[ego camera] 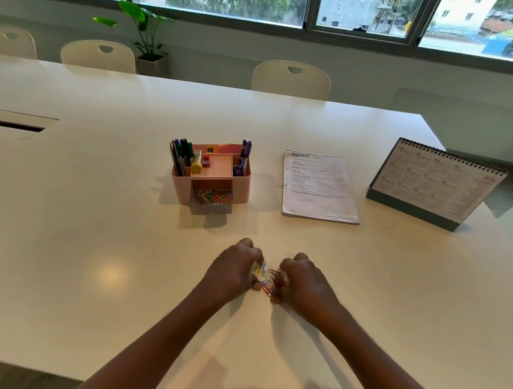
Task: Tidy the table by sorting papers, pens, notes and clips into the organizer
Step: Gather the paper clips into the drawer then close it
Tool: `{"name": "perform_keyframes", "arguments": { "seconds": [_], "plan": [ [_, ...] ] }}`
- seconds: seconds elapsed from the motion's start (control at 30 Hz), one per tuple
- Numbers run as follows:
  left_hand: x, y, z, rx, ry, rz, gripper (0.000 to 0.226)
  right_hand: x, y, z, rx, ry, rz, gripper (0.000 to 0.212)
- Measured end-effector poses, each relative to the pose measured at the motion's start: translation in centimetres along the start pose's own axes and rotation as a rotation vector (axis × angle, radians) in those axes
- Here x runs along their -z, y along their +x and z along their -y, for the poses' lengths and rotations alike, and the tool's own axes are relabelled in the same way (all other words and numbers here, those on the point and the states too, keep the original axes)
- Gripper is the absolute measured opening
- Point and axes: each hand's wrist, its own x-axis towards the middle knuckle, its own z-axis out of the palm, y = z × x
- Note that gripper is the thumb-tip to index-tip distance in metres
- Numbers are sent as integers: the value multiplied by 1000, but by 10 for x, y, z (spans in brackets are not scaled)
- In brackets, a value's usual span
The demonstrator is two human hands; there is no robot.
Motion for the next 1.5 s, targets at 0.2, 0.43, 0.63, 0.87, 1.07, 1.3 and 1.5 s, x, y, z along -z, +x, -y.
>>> {"name": "perform_keyframes", "arguments": {
  "seconds": [0.2,0.43,0.63,0.87,1.07,1.3,1.5],
  "plan": [
    [-3,3,-4,-21,73,-77,24,-1,9,11,38,-15,-53,24],
    [-6,2,-2,-38,44,-105,16,-5,14,25,70,11,-82,19],
    [-9,-3,-5,-11,27,-139,8,-4,14,33,76,-28,-53,13],
    [-12,-8,-6,20,-15,-163,9,-3,16,36,72,-31,-39,14],
    [-15,-15,2,45,-116,-172,17,-2,18,35,48,3,-16,12],
    [-15,-18,9,201,-384,-177,7,-12,25,26,-2,265,-79,5],
    [-13,-25,9,375,-1061,-206,5,-7,26,23,-184,949,32,14]
  ]
}}
